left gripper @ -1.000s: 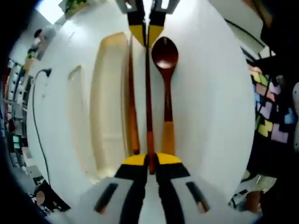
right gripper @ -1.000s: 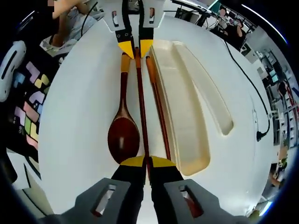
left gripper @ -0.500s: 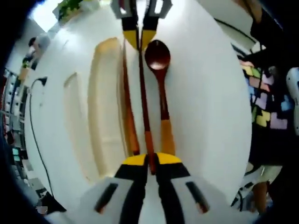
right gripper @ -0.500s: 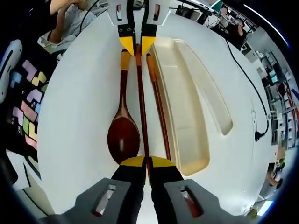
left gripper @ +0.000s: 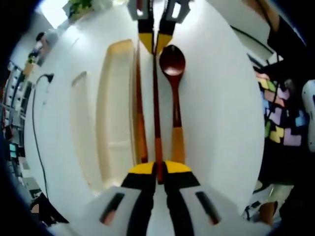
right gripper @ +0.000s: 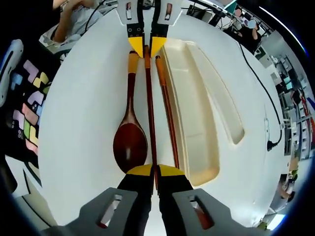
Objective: Arrange the utensils inside the cutlery case until each visible utensil rests in its matching compartment.
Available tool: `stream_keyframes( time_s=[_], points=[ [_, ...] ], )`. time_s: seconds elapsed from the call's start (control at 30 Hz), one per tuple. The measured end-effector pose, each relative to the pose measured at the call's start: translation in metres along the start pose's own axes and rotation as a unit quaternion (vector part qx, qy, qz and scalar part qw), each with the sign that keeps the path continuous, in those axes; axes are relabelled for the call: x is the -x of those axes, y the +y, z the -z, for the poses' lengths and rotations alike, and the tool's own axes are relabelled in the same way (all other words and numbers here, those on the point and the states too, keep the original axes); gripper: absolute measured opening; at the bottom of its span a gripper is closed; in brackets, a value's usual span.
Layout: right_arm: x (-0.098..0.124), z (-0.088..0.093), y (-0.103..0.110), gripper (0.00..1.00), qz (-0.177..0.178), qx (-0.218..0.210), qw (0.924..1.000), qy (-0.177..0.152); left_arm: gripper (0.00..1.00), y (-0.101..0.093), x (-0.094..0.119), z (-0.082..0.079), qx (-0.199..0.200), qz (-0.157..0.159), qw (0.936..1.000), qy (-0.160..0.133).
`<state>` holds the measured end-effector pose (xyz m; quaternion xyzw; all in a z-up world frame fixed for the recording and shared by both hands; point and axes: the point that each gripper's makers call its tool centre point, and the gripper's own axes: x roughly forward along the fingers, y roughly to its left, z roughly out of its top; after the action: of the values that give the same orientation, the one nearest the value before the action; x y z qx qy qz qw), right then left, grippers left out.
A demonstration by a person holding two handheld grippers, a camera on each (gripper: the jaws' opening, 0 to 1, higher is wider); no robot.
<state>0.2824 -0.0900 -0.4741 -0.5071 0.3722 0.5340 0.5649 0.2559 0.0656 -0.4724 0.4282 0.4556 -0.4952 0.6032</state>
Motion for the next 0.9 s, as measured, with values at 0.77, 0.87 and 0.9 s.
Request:
stream_keyframes(
  time_s=[0.77,0.87,0.9],
  points=[
    [0.050,-0.014,-0.026,0.00,0.057,0.014,0.9983,0.003,0.06,0.018,0.061,-0.011,0.004,-0.050,0.9987,-0.012],
    [0.052,-0.016,-0.034,0.00,0.067,0.014,0.9977,0.005,0.06,0.024,0.063,-0.011,0.005,-0.057,0.9983,-0.014],
    [0.053,-0.016,-0.037,0.00,0.070,0.012,0.9974,0.005,0.06,0.026,0.064,-0.011,0.006,-0.060,0.9981,-0.016]
  ],
)
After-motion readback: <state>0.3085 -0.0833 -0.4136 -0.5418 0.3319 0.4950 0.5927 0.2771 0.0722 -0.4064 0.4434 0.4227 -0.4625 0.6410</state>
